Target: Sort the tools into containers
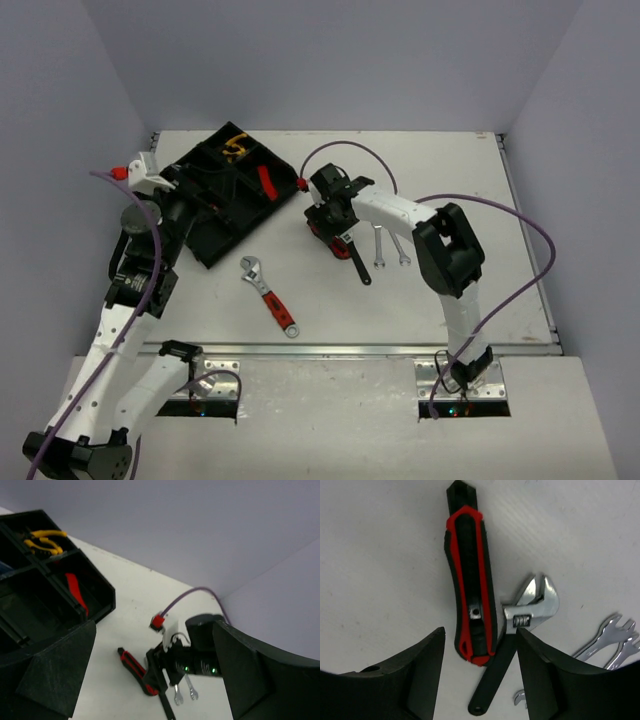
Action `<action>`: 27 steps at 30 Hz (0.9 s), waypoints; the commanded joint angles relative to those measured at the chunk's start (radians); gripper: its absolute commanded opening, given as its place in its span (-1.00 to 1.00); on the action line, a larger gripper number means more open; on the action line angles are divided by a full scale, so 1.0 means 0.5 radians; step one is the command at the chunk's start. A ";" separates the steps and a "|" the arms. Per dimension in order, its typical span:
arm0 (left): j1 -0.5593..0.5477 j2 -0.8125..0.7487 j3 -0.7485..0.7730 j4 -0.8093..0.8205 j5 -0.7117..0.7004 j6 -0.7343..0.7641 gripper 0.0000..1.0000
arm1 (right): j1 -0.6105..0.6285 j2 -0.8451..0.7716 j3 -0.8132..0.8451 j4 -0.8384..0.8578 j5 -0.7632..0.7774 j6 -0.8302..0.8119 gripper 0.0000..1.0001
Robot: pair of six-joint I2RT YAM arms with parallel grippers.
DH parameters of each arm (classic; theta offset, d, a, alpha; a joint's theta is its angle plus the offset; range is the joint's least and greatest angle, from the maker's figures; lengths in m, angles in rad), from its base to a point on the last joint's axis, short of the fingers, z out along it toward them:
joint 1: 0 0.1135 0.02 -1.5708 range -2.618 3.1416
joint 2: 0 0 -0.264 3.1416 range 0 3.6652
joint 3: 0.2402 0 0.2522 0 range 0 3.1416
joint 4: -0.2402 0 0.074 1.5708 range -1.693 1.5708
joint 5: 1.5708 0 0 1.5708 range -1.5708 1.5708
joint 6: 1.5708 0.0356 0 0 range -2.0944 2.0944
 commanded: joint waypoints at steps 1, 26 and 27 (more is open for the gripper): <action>-0.002 -0.039 -0.110 -0.256 0.188 0.156 1.00 | -0.016 0.155 0.316 -0.077 -0.062 -0.120 0.15; -0.049 0.334 -0.580 0.440 0.695 -0.138 1.00 | 0.100 -0.513 -0.467 0.390 -0.206 0.227 -1.00; -0.072 0.356 -0.596 0.496 0.697 -0.156 1.00 | 0.103 -0.566 -0.508 0.399 -0.212 0.238 -1.00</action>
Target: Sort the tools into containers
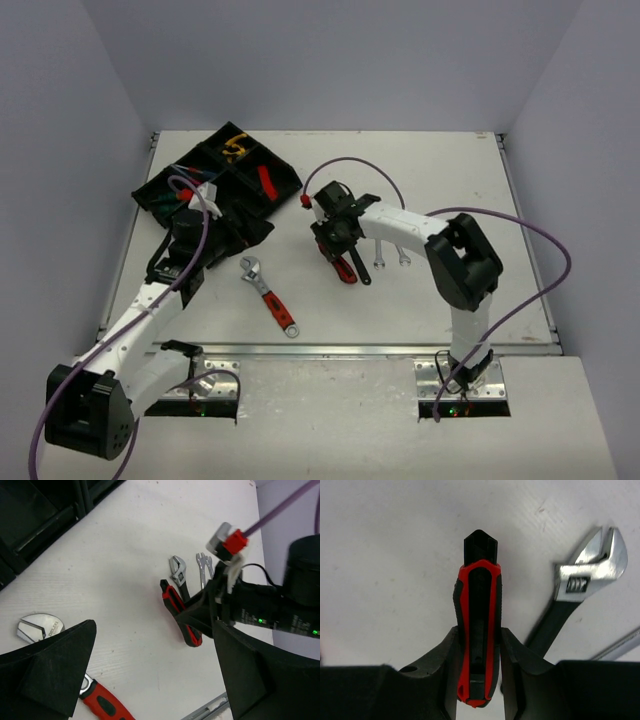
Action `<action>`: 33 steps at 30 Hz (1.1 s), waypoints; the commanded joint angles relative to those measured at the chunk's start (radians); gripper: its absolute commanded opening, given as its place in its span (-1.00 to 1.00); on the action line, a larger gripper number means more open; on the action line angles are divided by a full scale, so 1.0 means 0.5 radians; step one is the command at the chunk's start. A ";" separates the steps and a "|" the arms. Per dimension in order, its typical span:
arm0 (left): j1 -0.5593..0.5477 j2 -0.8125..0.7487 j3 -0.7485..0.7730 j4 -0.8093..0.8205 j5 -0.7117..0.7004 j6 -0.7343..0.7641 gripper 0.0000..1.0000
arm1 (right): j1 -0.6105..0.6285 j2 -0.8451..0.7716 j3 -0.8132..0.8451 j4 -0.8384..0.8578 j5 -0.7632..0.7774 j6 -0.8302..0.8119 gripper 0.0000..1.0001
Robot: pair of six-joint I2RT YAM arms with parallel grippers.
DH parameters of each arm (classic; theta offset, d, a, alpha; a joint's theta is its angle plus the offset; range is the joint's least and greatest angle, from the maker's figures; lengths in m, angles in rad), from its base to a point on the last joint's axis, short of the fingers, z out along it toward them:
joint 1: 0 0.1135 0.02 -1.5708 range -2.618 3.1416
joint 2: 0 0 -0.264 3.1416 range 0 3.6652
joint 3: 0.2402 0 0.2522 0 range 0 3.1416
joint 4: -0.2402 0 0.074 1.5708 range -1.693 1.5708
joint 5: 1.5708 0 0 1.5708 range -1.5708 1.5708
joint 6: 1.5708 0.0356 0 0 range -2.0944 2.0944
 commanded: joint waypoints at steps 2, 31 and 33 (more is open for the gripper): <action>-0.138 0.110 -0.074 0.462 0.136 -0.169 1.00 | 0.045 -0.447 -0.154 0.251 -0.069 0.117 -1.00; -0.854 0.581 0.025 1.177 -0.232 -0.490 -0.90 | 0.238 -1.143 -0.498 0.620 -0.303 0.309 -1.00; -0.862 0.600 0.048 1.147 -0.277 -0.470 -1.00 | 0.238 -1.154 -0.517 0.619 -0.270 0.321 -0.89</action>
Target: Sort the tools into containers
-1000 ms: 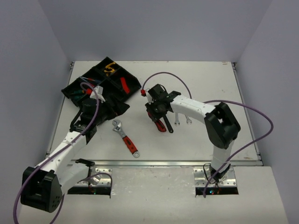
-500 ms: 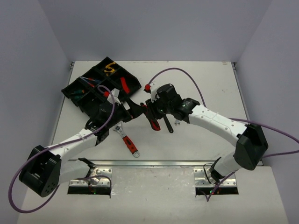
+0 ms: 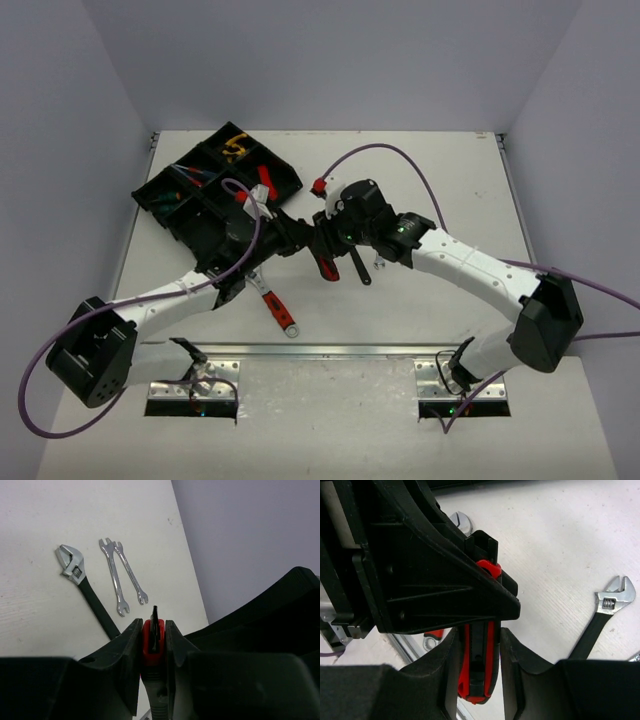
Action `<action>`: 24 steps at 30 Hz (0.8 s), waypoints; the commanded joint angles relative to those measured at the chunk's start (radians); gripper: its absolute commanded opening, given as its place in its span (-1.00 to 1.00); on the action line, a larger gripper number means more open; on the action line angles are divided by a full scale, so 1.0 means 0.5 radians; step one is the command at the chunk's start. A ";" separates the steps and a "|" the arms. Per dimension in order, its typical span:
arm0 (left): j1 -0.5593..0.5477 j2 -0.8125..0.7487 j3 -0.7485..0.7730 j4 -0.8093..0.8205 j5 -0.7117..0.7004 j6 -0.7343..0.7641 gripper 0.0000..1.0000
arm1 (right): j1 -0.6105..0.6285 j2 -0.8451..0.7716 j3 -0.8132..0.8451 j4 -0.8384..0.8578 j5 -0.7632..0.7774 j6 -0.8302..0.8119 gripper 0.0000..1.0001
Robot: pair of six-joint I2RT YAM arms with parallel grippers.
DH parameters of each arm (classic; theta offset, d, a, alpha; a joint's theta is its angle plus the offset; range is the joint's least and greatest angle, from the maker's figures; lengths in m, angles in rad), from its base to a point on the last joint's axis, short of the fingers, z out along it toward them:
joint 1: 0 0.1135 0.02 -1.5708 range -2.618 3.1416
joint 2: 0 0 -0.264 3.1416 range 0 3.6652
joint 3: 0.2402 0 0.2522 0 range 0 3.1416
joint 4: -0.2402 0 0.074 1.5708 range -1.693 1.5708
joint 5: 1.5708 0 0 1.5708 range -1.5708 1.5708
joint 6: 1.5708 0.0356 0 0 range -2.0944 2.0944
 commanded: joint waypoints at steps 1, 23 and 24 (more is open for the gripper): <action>-0.069 0.054 0.124 0.042 -0.087 0.071 -1.00 | 0.014 -0.069 -0.005 0.161 0.025 0.052 -0.76; 0.738 1.229 1.910 -1.098 -1.094 0.713 -1.00 | -0.076 -0.823 -0.520 -0.272 0.737 0.234 0.98; 0.750 1.321 2.040 -1.150 -1.110 0.750 -1.00 | -0.078 -0.845 -0.554 -0.274 0.717 0.236 0.98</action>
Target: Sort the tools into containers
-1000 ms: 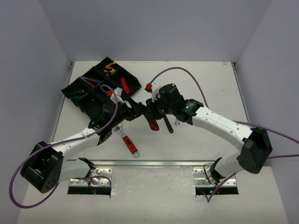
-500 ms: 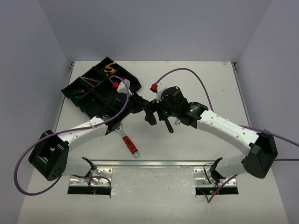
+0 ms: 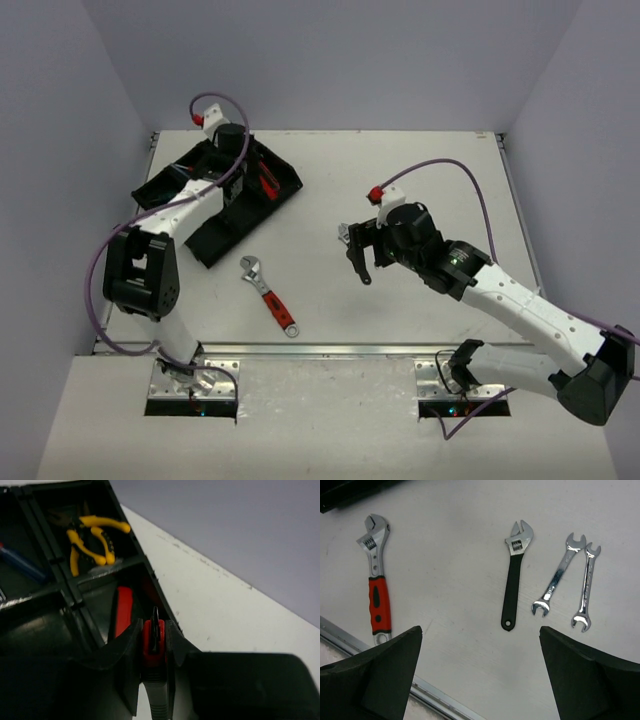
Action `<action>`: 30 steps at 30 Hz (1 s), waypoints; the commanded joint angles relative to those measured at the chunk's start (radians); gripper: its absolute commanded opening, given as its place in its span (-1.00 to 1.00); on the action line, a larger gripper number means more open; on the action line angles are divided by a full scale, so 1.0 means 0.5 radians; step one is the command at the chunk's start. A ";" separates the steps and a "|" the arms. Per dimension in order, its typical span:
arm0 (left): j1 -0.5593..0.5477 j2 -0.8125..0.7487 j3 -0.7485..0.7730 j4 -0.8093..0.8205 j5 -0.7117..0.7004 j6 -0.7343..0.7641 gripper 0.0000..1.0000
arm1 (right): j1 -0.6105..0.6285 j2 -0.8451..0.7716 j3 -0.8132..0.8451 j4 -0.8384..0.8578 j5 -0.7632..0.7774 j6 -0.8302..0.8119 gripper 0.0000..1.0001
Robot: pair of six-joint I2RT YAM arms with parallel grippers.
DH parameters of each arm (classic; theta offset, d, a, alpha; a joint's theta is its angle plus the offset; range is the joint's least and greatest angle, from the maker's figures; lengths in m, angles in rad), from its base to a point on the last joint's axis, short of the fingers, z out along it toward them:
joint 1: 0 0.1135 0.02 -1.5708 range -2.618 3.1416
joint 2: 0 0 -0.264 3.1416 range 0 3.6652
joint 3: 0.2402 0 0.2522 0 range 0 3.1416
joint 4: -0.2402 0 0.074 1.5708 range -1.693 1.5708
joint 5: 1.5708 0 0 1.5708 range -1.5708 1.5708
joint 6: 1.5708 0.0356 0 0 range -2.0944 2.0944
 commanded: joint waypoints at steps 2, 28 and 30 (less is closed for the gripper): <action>0.047 0.371 0.574 -0.220 -0.131 0.204 -1.00 | -0.013 -0.106 -0.125 -0.019 0.018 0.041 0.98; 0.064 -0.999 -0.438 -0.112 0.471 -0.139 1.00 | -0.018 0.341 -0.007 0.004 0.172 0.147 0.98; 0.063 -1.238 -0.745 0.003 0.610 -0.210 1.00 | -0.031 0.488 0.100 -0.029 0.191 0.130 0.89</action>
